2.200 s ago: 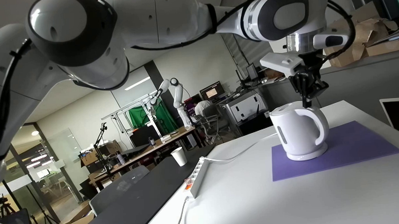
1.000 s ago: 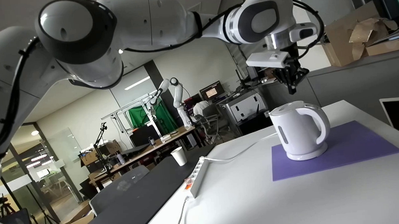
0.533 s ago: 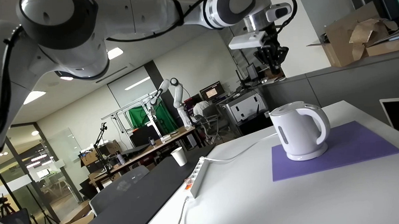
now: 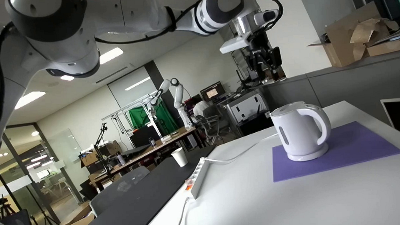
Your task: Press the kettle switch
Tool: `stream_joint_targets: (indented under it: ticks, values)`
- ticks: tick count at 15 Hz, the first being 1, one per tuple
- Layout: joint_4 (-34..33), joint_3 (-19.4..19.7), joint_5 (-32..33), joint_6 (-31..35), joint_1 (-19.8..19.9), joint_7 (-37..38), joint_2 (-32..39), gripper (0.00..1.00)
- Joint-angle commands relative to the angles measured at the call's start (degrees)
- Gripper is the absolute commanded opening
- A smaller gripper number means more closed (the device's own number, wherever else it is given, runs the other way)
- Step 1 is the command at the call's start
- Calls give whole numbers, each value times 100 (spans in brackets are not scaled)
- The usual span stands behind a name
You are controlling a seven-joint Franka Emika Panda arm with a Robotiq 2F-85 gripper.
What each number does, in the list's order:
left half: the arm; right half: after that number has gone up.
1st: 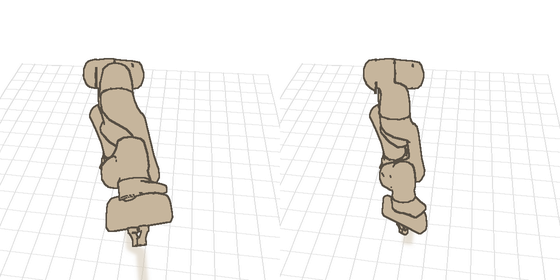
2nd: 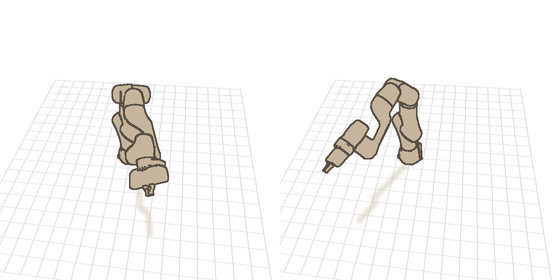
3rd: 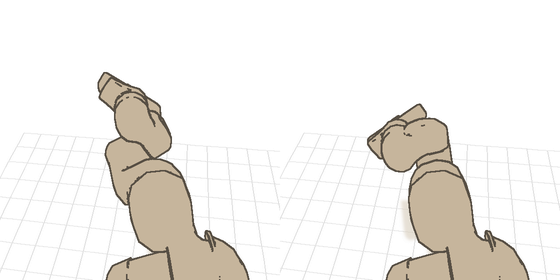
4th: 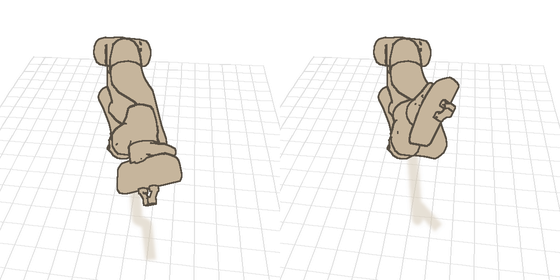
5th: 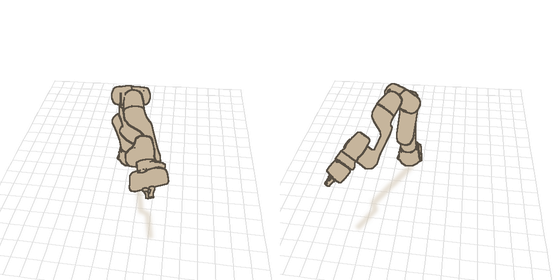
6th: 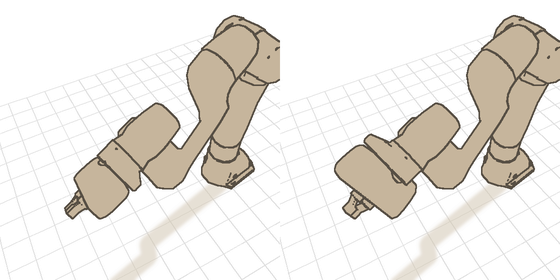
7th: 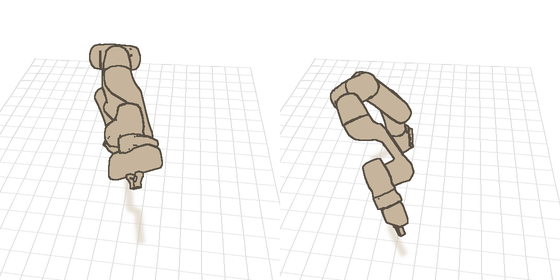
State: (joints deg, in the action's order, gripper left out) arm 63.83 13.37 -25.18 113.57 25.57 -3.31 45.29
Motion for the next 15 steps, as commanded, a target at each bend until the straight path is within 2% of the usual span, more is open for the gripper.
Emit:
stream_joint_targets:
  ticks: [1, 10, 11, 15]
  values:
    - [776, 268, 444, -35, -443, 331, -564, 98]
    - [1954, 629, 1306, -197, -1273, 570, -1417, 100]
    - [1453, 203, 1313, -189, -851, 443, -1073, 100]
    - [1726, 246, 1379, -190, -956, 473, -1266, 100]
